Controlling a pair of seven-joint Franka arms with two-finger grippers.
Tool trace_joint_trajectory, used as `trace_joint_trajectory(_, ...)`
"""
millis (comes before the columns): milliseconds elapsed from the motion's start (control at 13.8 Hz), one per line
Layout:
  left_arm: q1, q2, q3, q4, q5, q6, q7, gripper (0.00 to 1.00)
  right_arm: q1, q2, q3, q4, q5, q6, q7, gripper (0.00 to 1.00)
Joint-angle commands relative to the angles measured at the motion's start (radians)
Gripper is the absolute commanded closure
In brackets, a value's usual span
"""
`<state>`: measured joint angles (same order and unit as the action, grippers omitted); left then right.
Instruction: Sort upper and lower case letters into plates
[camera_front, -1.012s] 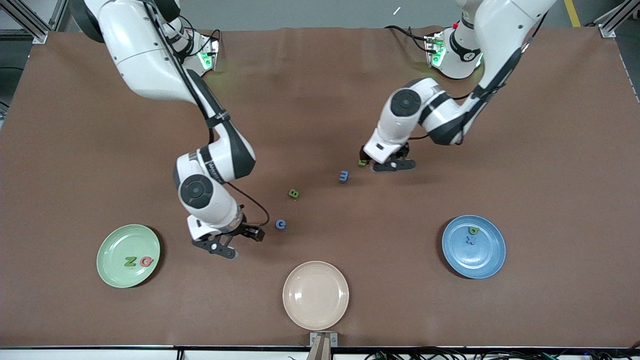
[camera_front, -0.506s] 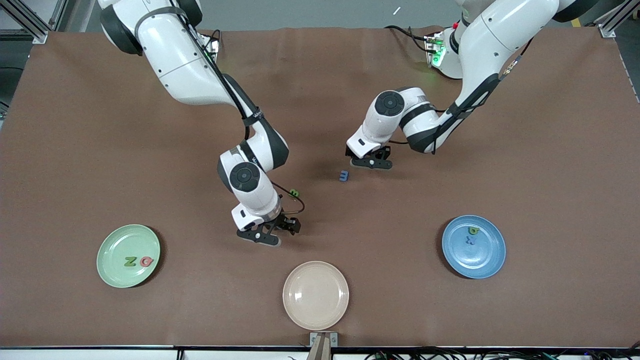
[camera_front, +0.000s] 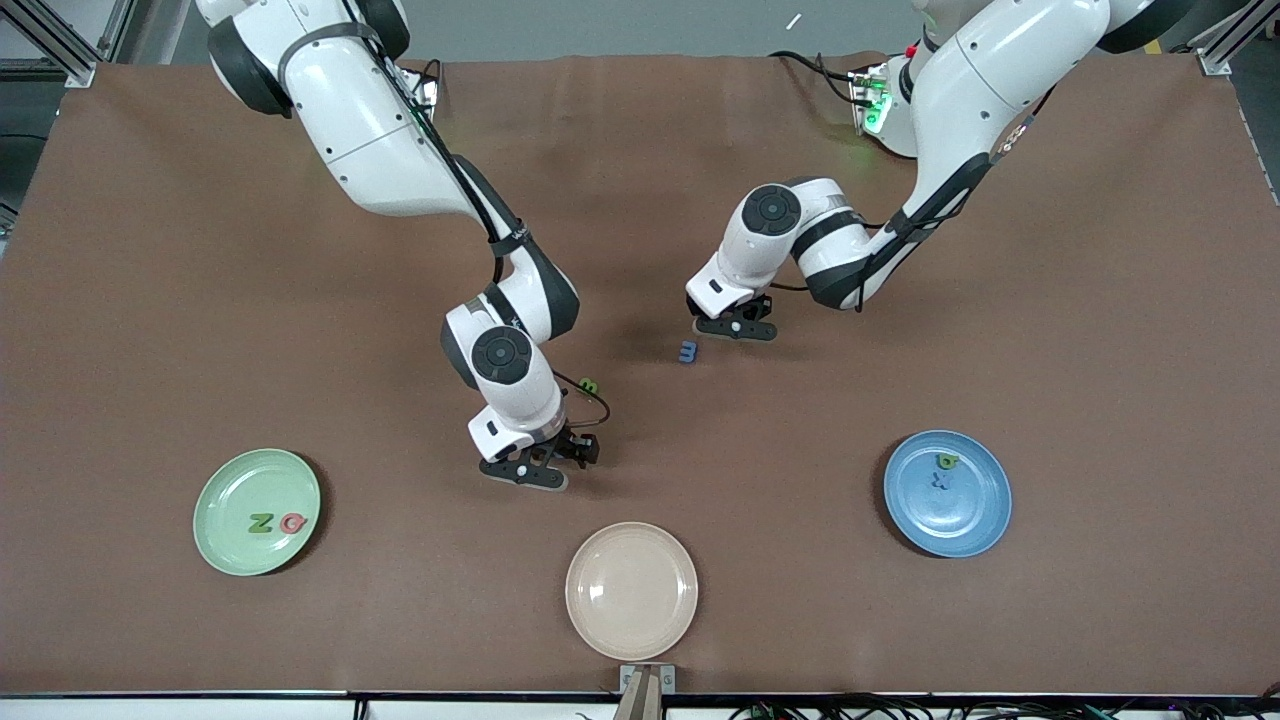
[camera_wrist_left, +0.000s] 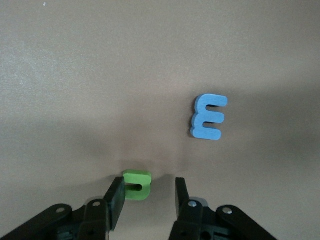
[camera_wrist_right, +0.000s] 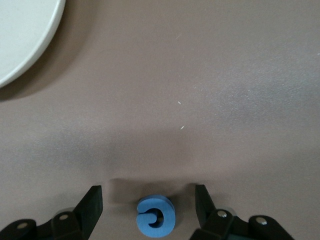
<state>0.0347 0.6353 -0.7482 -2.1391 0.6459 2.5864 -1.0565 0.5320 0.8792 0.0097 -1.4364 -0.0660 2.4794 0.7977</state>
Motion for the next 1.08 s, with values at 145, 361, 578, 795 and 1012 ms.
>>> trace_joint_trajectory(145, -0.013, 0.014, 0.007, 0.047, 0.023, -0.095, 0.003, 0.49, 0.008, 0.0, -0.005, -0.006, -0.021, -0.005, 0.012, 0.51)
trace_joint_trajectory(361, -0.029, 0.017, 0.007, 0.047, 0.021, -0.097, 0.003, 0.5, 0.013, 0.0, -0.005, -0.006, -0.02, -0.011, 0.014, 0.84)
trace_joint_trajectory(578, -0.041, 0.034, 0.009, 0.056, 0.021, -0.097, -0.002, 0.52, 0.013, 0.0, -0.005, -0.007, -0.018, -0.013, 0.015, 0.96)
trace_joint_trajectory(795, -0.049, 0.035, 0.024, 0.054, 0.023, -0.097, -0.019, 0.54, 0.002, -0.006, -0.005, -0.001, -0.017, -0.022, 0.008, 0.98)
trace_joint_trajectory(1012, -0.047, 0.031, 0.024, 0.056, 0.021, -0.103, -0.023, 1.0, -0.015, -0.013, -0.004, 0.01, -0.006, -0.05, 0.006, 0.97)
